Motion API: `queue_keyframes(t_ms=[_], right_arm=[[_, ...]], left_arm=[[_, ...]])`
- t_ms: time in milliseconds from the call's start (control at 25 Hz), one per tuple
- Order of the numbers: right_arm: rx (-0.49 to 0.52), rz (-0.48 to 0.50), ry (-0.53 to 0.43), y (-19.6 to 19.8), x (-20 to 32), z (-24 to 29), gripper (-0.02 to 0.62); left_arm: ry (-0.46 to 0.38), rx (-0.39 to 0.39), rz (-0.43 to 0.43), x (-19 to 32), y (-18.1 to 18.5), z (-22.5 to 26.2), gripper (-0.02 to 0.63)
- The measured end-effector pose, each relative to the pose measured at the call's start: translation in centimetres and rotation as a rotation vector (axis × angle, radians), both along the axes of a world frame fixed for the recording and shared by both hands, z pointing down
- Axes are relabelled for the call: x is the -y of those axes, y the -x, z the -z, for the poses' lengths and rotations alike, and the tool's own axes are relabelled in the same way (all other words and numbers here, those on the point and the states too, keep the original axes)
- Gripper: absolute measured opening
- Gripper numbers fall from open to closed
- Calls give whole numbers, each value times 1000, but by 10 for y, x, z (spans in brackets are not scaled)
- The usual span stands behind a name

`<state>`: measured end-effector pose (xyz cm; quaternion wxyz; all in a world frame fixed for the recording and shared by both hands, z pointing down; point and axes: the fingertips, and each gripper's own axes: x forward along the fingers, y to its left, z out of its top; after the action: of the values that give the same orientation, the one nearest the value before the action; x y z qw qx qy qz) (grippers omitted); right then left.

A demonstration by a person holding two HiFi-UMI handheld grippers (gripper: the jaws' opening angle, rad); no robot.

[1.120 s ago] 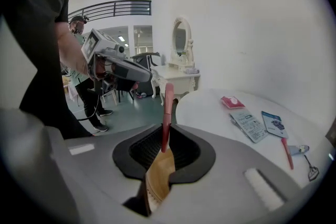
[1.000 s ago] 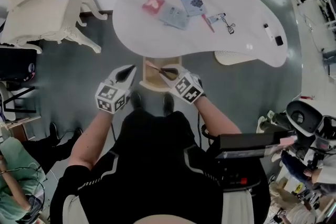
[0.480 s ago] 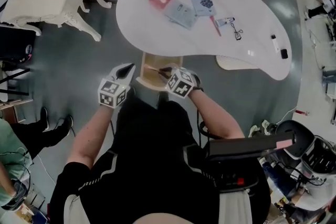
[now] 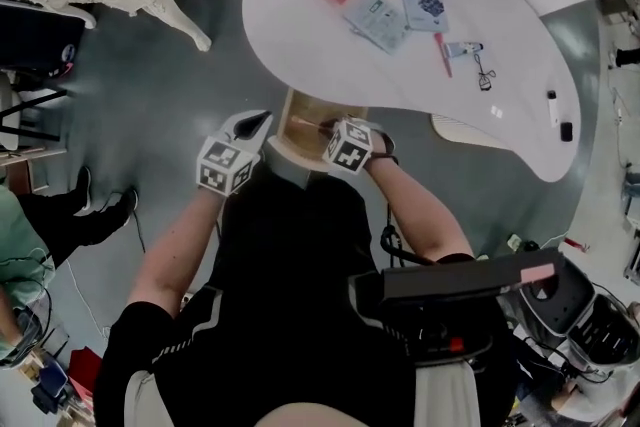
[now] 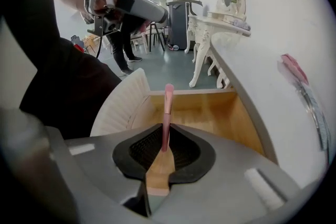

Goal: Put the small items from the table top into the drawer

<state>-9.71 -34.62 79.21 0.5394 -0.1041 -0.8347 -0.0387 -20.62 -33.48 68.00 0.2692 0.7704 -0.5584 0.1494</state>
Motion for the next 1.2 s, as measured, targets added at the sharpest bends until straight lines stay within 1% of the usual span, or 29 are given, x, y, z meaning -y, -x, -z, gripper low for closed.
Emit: queue_keyframes(t_ms=[280, 480, 560, 760, 920, 1040, 1200], right_arm=[[-70, 108, -5, 1, 1, -38, 44], [-123, 169, -20, 3, 0, -61, 44], [-142, 190, -33, 4, 2, -69, 44], [-188, 211, -64, 8, 5, -89, 44], [-228, 239, -78, 13, 6, -104, 44], [-276, 245, -82, 11, 8, -116, 44], [-318, 243, -83, 10, 11, -127, 45]], left_arm=[[26, -19, 56, -8, 3, -14, 0], [23, -54, 54, -16, 0, -19, 0], [23, -65, 66, -16, 0, -21, 0], [23, -100, 86, -18, 1, -24, 0], [16, -115, 115, -19, 8, -23, 0], [6, -114, 124, -26, 13, -19, 0], [21, -97, 131, -40, 24, -17, 0]])
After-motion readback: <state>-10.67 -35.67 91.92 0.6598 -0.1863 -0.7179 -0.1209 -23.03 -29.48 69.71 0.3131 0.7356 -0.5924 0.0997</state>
